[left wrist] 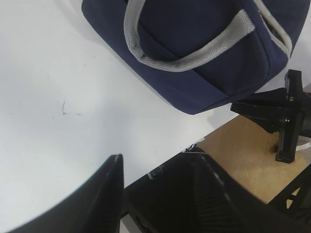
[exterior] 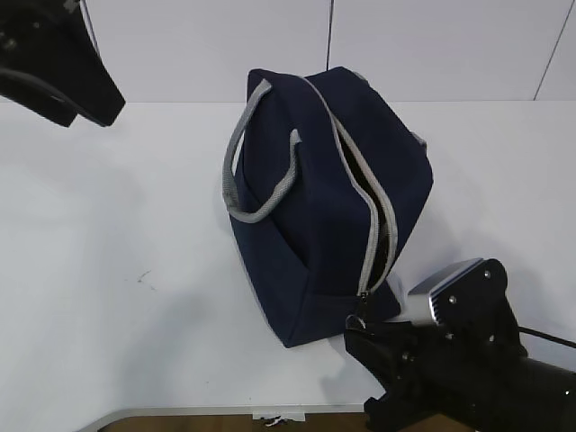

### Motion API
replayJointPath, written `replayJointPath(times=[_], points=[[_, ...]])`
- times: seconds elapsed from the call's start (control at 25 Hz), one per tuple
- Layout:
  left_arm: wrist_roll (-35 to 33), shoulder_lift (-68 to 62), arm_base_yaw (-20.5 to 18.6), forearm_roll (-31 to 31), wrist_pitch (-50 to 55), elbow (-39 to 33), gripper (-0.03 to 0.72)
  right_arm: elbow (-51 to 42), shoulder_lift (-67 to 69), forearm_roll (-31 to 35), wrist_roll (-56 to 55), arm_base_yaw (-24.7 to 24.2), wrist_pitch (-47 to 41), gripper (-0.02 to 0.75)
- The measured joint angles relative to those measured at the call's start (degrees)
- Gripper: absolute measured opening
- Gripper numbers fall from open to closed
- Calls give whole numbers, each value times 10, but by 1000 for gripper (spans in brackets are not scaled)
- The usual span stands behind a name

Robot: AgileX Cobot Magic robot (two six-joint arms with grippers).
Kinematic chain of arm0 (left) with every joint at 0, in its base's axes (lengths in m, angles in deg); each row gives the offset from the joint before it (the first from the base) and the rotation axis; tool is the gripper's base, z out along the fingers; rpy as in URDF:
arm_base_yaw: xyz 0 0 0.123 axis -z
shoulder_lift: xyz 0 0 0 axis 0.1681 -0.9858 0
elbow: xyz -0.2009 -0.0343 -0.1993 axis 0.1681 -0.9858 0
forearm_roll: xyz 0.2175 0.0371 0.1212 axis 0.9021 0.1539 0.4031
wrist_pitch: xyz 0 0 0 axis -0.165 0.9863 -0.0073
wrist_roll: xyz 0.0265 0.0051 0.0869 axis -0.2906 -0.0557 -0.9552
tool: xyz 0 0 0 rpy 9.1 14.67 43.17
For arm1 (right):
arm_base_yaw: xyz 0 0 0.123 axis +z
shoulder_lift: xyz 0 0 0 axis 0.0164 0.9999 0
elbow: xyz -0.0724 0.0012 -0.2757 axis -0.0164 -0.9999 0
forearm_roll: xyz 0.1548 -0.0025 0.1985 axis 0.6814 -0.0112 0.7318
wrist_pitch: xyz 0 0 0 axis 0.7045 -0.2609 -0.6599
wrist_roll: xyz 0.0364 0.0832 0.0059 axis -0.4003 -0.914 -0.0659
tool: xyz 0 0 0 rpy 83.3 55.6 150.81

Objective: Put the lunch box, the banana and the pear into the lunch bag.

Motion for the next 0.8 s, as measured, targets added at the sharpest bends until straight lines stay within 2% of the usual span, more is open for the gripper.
replayJointPath(times=[0.04,0.08,0.24,0.52,0.8], points=[[0,0,0,0,0,0,361,0,0,2,-1,0,0,81],[0,0,0,0,0,0,361,0,0,4,-1,0,0,81],[0,0,0,0,0,0,360,-3,0,6,-3,0,0,1],[0,0,0,0,0,0,360,-15,-35,7,-10,0,-5,1],[0,0,0,0,0,0,359,-17,-115,10,-12,0,-59,1]])
